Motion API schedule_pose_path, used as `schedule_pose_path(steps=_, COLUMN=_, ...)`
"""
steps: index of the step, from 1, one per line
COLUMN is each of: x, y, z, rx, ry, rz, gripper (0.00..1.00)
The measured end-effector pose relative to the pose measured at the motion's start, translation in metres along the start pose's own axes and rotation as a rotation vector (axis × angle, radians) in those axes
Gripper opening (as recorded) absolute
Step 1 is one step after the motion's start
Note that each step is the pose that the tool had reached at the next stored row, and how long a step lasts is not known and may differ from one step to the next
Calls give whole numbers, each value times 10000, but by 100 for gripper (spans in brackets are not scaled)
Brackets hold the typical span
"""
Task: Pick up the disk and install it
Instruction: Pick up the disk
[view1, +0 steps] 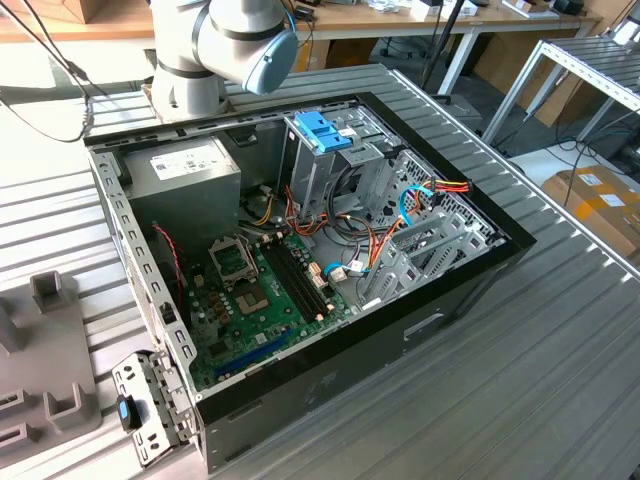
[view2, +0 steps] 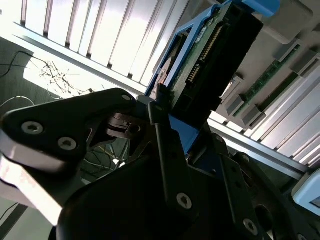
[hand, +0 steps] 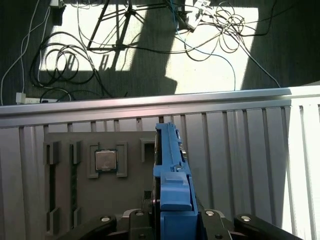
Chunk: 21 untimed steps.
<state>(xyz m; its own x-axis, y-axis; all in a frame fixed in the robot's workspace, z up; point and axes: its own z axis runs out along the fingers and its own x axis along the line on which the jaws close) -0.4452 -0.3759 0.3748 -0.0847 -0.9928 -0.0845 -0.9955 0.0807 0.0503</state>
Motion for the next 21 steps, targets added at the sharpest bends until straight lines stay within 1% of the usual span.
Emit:
schedule_pose_path(steps=9, x=-6, y=4, z=-77, rx=-3, ry=-33, rz=-1, gripper=37)
schedule_pose_path(steps=11, x=-9, y=6, z=-111, rx=-4, ry=-43, rz=-2, gripper=37)
schedule_pose_path(steps=15, x=-13, y=7, z=-148, rx=-5, ry=-52, rz=-3, gripper=37)
schedule_pose_path(steps=21, x=-19, y=11, z=-222, rx=-6, ry=-70, rz=-3, gripper=37)
